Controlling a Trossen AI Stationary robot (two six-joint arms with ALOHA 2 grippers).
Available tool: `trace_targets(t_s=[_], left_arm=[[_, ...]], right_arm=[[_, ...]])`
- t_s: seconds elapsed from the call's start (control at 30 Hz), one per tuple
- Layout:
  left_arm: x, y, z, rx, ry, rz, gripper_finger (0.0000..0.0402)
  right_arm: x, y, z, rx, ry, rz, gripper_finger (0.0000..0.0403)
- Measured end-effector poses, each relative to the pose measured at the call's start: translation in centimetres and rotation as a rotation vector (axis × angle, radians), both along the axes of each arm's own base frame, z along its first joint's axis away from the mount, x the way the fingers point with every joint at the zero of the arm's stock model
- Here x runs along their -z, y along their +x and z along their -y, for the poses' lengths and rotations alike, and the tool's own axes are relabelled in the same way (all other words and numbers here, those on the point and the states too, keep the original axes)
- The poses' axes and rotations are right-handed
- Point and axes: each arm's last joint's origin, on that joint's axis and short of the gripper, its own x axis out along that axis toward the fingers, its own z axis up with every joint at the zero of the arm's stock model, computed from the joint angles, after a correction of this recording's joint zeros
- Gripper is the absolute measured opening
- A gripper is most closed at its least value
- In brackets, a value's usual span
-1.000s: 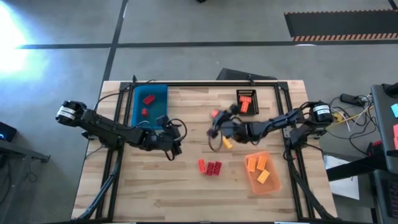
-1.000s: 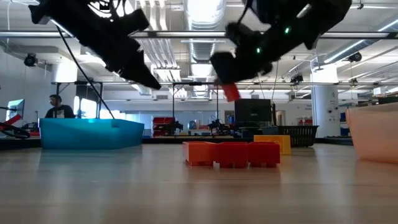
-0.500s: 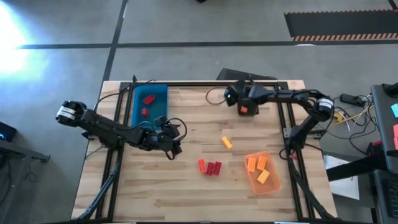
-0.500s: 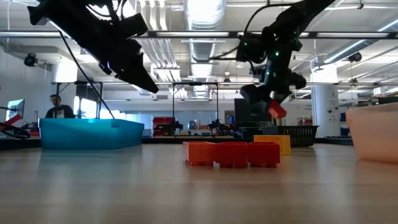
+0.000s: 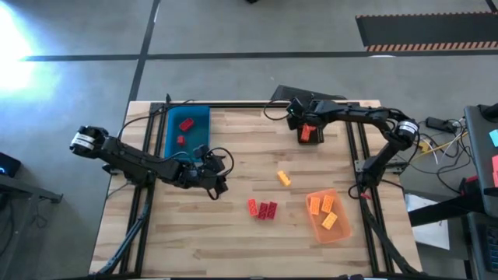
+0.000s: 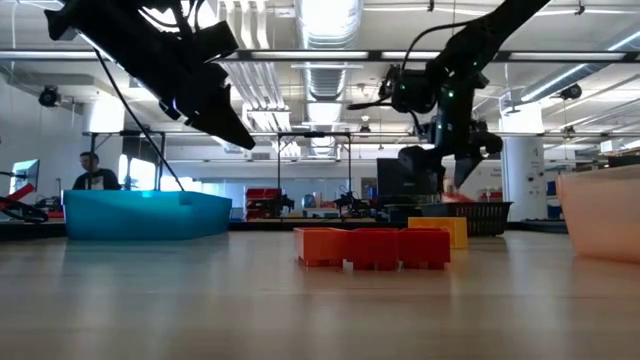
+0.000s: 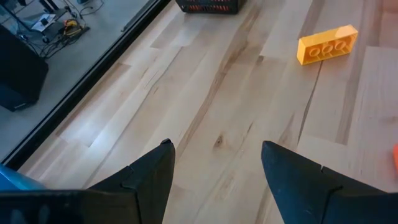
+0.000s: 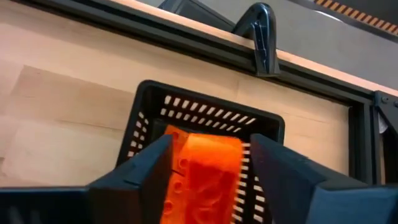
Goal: Sort & place blocks by color
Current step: Put the orange game piece into the black bin, then put the yellow game piece into the orange bin
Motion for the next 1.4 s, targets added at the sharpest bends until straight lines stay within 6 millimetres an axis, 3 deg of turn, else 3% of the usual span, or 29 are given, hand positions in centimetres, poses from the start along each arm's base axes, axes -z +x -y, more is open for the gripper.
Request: trace_targets(t_s=[0.2,0.47,0.8,1.07,1.2,1.4], left_arm=[[0.0,0.0,0.0,0.000,0.000,0.000,0.0224],[-0.1,0.1,0.0,0.002,-0.002,0.013,0.0224],[-0.1,0.1,0.0,0.005,-0.003,0.012,0.0224],[-0.1,0.1,0.0,0.006,-0.004,0.012,0.0224],[-0.1,0.1,0.0,0.006,-0.004,0.011,0.0224],[-0.1,0.1,0.0,0.006,-0.004,0.012,0.0224]], right_arm=[[-0.8,0.3,0.1,-0.007,0.002,0.002,0.0256],[-3.1,2.4,-1.9,-0.133,0.050,0.045,0.0250],[-3.5,6.1,-11.0,-0.442,0.128,0.097,0.0242],[-2.5,6.6,-18.1,-0.591,0.425,0.187,0.0237],[-2.1,6.4,-19.9,-0.595,0.555,0.205,0.0237],[-1.9,6.3,-20.2,-0.542,0.632,0.222,0.0237]])
